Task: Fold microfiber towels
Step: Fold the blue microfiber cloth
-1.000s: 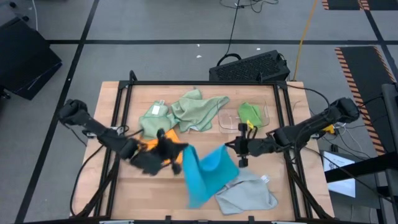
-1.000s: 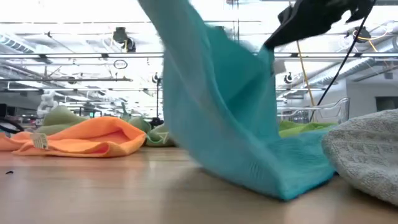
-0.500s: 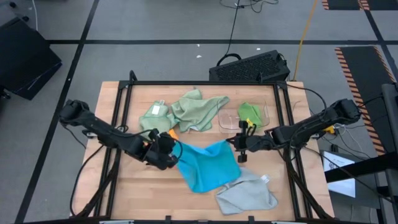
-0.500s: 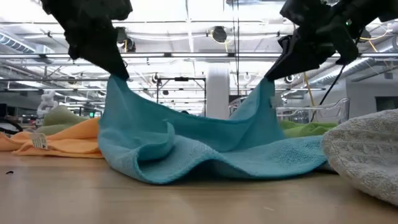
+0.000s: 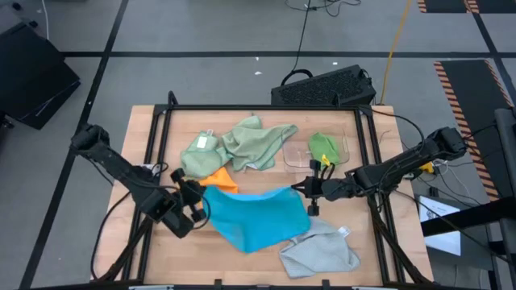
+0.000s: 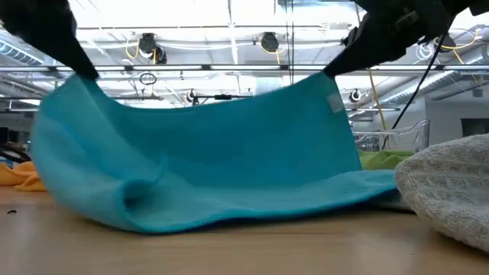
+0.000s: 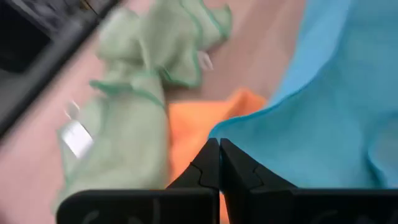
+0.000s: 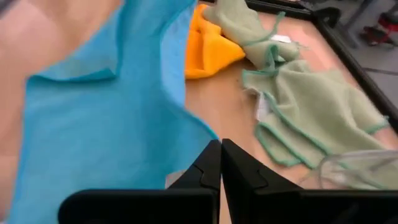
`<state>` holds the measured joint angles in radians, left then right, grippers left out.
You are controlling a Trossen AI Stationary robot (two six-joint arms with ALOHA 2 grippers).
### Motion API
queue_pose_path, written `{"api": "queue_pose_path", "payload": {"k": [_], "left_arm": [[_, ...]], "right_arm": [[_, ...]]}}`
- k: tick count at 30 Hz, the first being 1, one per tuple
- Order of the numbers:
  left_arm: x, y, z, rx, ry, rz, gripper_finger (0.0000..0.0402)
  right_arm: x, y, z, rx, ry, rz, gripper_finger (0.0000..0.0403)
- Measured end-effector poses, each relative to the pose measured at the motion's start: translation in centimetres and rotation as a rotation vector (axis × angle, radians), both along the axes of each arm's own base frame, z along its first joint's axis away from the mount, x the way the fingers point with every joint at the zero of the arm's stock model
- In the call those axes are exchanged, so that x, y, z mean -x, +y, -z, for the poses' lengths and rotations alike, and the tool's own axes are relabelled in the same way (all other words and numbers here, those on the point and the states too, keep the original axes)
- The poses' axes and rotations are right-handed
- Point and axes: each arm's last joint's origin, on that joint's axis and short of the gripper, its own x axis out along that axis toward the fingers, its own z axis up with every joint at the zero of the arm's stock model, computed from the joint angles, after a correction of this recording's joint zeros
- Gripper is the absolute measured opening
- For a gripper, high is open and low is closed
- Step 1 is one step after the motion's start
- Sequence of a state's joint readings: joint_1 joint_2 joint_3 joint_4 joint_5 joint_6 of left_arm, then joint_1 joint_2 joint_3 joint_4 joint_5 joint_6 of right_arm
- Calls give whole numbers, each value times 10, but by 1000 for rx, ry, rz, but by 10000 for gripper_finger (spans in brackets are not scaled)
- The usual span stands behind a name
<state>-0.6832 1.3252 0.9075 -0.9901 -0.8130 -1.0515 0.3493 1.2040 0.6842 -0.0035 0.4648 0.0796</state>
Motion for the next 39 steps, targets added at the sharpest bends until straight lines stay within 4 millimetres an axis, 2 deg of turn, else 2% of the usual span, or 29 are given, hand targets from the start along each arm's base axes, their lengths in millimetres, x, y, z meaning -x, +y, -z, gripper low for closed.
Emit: {"api": "queue_pose_path", "payload": {"k": [5, 9, 13, 21, 24, 29, 34, 37, 39], "left_arm": [[-10, 14, 9, -139, -4, 13, 4], [-15, 29, 12, -186, 28, -25, 8], [-21, 34, 14, -123, 61, -19, 14], [-25, 22, 14, 20, 71, 85, 14], [-24, 21, 15, 30, 65, 77, 38], [-24, 28, 15, 15, 83, 35, 111], [-28, 30, 10, 13, 64, 24, 164], [-33, 25, 4, 20, 20, 57, 177], [-39, 14, -1, 44, -57, 133, 177]], "right_arm": [[-5, -18, 2, 142, 13, 129, 0], [-7, -32, 2, 165, 22, 182, 0], [-7, -35, 3, 167, 38, 190, 1], [-4, -32, 13, 60, 74, 103, 7], [-2, -31, 16, 37, 84, 91, 8], [-3, -32, 15, 68, 70, 113, 17], [-5, -33, 12, 103, 32, 145, 65], [-5, -33, 11, 116, 14, 163, 98], [-5, -34, 11, 119, 14, 165, 115]]}}
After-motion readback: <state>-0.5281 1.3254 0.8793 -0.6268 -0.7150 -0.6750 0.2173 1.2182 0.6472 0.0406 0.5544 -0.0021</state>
